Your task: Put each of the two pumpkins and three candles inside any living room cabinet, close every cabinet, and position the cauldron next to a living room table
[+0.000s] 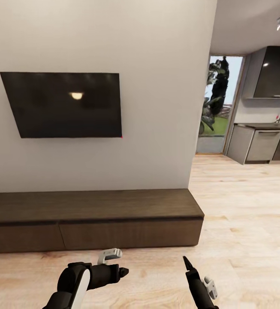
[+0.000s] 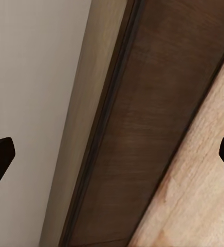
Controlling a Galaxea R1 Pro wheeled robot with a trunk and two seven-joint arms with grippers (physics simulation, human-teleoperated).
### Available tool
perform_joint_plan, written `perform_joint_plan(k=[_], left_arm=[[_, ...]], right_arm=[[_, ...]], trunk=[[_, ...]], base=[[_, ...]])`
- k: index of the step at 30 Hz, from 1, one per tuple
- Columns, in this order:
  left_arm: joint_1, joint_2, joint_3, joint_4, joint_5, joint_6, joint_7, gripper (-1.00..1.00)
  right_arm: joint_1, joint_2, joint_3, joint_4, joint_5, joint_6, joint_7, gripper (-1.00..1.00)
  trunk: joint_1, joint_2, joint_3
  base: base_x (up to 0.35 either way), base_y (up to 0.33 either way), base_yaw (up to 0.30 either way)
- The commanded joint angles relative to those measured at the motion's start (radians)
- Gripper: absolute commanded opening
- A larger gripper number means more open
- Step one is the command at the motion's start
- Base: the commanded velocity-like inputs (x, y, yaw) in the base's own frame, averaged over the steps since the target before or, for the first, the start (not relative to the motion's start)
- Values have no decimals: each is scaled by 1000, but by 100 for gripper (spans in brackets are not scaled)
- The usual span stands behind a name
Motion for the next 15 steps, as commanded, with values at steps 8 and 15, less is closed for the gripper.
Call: perform_joint_plan(k=[8, 15], left_arm=[[-1, 1, 2, -1, 10, 6, 4, 100], [-1, 1, 2, -7, 10, 7, 4, 100]], right_arm=[[-1, 32, -9, 1, -15, -8, -4, 100], [-10, 55, -5, 6, -18, -123, -106, 100]], trunk=[[31, -57, -26], [58, -106, -48]], base=[[0, 0, 0], [0, 0, 0]])
